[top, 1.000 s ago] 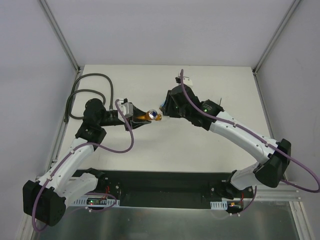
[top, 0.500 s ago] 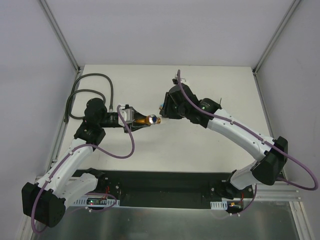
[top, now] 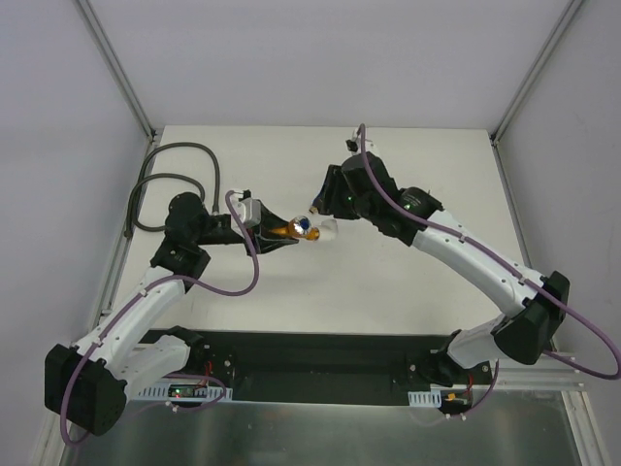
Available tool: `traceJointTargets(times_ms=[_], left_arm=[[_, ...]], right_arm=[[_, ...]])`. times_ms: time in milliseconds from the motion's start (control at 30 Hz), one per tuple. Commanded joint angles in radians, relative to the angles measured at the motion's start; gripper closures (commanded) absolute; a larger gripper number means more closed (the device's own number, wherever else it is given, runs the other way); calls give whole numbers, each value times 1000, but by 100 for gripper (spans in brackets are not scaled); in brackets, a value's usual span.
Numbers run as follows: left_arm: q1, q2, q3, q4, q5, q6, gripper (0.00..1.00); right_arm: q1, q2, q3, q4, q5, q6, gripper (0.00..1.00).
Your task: Install the water faucets
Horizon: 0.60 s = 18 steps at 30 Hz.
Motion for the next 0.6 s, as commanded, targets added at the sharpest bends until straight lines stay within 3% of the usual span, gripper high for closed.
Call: traceJointTargets(times_ms=[0, 267, 567], left_arm=[[-41, 4, -54, 280, 104, -285, 100], [-38, 81, -85, 501, 12, -505, 100], [-4, 195, -96, 730, -185, -951, 100]], right_arm=[[-34, -70, 59, 173, 68, -26, 47], [-51, -118, 53, 201, 102, -66, 26], [-47, -354, -223, 518, 93, -328, 17]])
